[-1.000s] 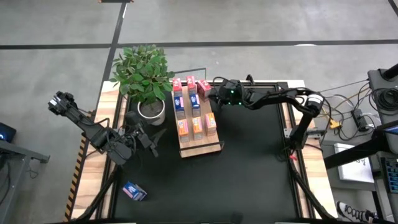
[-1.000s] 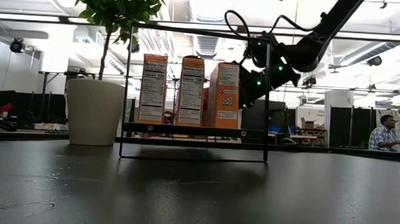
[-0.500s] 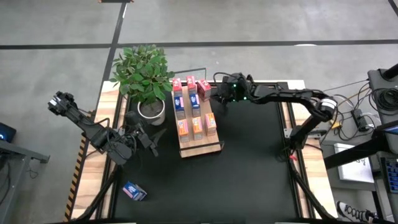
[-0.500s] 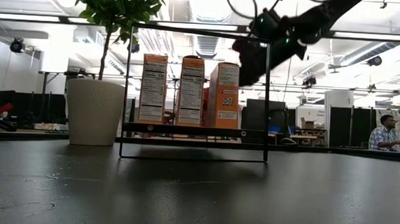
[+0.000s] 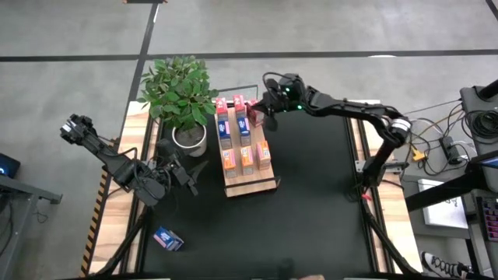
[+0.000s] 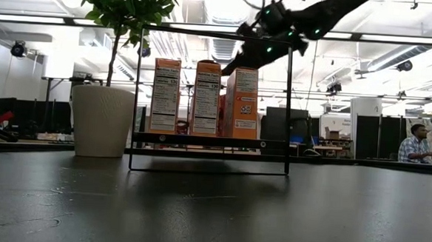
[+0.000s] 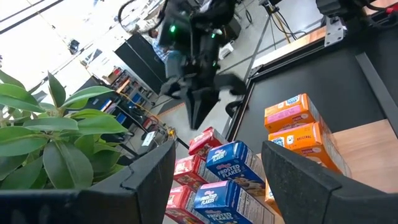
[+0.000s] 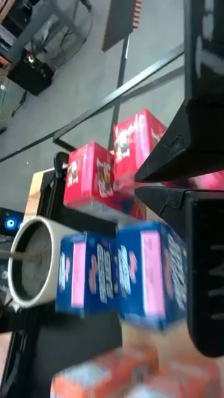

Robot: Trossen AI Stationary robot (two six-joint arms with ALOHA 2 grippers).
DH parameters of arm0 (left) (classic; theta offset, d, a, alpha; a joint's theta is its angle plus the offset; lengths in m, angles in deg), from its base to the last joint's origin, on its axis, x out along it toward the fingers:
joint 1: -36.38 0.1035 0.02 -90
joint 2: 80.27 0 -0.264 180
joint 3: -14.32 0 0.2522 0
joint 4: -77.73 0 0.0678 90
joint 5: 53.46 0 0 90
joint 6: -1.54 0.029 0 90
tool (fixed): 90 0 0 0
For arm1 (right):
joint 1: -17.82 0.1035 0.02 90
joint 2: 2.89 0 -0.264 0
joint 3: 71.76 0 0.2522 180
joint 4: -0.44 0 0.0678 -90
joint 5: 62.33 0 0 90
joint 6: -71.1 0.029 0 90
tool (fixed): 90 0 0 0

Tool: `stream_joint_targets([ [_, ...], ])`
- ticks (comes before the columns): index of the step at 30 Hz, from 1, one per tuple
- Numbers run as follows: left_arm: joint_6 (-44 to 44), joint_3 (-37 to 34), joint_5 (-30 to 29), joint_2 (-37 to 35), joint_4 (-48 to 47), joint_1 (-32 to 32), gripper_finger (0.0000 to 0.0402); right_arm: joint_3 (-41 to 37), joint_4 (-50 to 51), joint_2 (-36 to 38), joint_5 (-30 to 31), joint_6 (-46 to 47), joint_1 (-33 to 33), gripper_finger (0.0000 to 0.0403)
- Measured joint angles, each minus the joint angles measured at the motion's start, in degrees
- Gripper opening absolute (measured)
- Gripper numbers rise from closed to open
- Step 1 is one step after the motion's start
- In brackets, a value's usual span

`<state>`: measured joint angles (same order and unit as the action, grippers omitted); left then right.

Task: Stack cereal on shelf
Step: Put the red cereal box on the shelf aligned with the other red cereal boxes

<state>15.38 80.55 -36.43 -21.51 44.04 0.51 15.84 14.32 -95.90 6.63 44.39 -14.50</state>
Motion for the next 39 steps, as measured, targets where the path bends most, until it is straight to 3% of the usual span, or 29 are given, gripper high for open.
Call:
stream_joint_targets([
  [5,0.0,0.0,0.0,0.0,0.0,0.0,0.0222,4.2,0.2,-6.0,0.1,-1.0,-2.3,0.0013],
  [12,0.0,-0.1,-0.6,-0.1,0.0,0.0,0.0222,5.5,0.0,-9.0,0.0,-0.9,-4.5,0.0013],
  [17,0.0,-0.1,-1.4,-0.1,-0.1,0.0,0.0222,5.5,0.0,-9.2,0.6,-0.3,-4.8,0.0013],
  [23,0.0,-0.1,-1.6,-0.2,-0.1,0.1,0.0222,5.5,-0.3,-9.0,7.8,0.3,-4.8,0.0013],
  [39,0.0,-0.1,-1.7,-0.7,-0.4,0.2,0.0222,5.5,0.6,-6.3,7.6,1.1,-4.4,0.0013],
])
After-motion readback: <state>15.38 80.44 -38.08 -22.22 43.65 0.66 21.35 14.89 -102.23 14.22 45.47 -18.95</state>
